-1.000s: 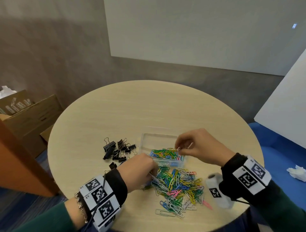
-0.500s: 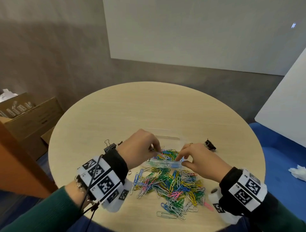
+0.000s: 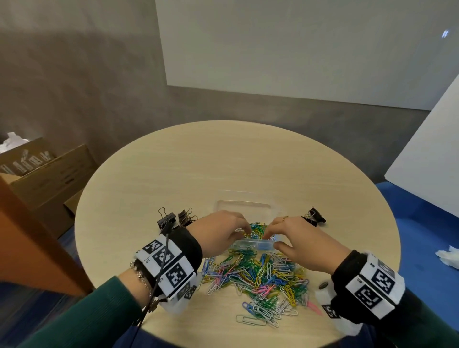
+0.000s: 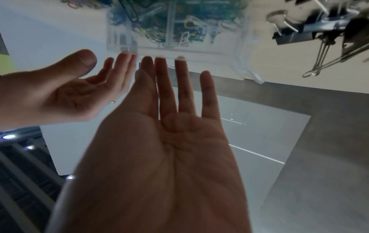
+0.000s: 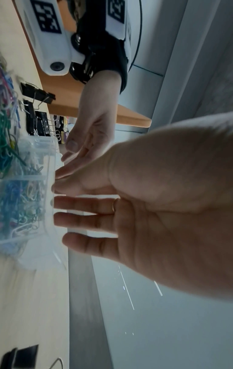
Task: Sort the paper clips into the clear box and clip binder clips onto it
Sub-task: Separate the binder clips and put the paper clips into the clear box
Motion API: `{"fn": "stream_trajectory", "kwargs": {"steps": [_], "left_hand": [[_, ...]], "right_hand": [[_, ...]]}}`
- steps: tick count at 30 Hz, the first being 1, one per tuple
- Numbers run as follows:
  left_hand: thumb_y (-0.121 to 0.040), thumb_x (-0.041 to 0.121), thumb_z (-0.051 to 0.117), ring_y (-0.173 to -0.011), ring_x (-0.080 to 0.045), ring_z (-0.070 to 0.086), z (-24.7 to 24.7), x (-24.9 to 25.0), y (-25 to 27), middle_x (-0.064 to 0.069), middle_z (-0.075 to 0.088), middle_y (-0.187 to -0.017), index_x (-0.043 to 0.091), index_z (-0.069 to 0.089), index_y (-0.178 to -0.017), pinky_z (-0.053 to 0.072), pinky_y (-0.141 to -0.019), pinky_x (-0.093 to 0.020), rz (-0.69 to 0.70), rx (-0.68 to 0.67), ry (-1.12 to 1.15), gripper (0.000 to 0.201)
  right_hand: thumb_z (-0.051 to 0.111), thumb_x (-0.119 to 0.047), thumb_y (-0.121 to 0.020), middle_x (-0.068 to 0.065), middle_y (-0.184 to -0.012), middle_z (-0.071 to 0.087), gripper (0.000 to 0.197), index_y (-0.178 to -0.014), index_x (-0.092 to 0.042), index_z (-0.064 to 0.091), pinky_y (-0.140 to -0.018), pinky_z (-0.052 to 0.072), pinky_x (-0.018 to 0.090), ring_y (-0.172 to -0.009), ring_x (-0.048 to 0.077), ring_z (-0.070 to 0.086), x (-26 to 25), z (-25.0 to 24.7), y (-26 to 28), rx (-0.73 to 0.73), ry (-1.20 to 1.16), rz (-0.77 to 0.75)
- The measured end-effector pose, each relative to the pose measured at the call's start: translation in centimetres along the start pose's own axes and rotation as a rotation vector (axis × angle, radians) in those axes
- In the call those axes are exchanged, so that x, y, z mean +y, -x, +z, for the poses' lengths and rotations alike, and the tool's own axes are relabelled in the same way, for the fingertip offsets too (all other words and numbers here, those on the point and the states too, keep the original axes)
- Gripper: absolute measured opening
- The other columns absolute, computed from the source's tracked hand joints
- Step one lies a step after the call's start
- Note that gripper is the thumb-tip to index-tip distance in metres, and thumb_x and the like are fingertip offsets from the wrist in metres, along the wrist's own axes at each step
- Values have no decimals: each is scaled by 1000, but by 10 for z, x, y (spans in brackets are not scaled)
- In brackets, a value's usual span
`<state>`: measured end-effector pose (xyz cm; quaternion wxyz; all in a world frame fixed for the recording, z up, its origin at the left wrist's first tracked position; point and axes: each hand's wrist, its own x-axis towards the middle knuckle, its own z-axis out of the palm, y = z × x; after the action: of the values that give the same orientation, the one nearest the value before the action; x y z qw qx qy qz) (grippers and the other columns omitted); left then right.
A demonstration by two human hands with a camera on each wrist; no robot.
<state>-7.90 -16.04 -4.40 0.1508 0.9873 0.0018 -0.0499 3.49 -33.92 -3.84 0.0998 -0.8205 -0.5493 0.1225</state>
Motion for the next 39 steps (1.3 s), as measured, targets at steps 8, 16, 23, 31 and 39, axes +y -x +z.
{"fn": "stream_trajectory", "kwargs": {"steps": [8,16,23,31,39], "left_hand": [[-99,40,41,-108,-24,57,3,3,-3,-3,57,-121,17,54,-127,47,-90,-39,-120,-29,-251,38],[-95,53,38,-118,-22,50,9,6,-5,-1,52,-132,20,52,-129,44,-96,-41,-92,-145,-305,50],[-97,45,43,-115,-19,53,4,8,9,3,55,-128,24,53,-130,46,-89,-36,-70,50,-272,40],[-98,20,49,-107,-18,59,11,5,13,6,63,-119,26,59,-120,50,-87,-36,-43,80,-185,25],[-97,20,52,-101,-11,61,12,8,16,12,67,-111,31,63,-111,47,-79,-27,-17,114,-154,21]], "right_hand": [[47,-20,-97,-5,-136,57,38,-133,-24,54,-106,40,28,-125,11,51,-3,-2,4,-72,9,28],[49,-22,-96,-4,-137,56,38,-134,-22,53,-106,40,29,-125,12,51,-3,-2,4,-92,22,33],[53,-25,-95,-9,-125,61,31,-125,-25,58,-97,39,17,-117,7,53,0,-12,6,14,11,-13],[73,-32,-80,-5,-124,62,49,-126,-24,58,-94,47,28,-112,13,57,-22,1,14,-231,70,-27],[71,-23,-81,10,-110,59,46,-122,-14,53,-69,45,33,-100,30,59,-39,28,18,-230,304,-22]]}}
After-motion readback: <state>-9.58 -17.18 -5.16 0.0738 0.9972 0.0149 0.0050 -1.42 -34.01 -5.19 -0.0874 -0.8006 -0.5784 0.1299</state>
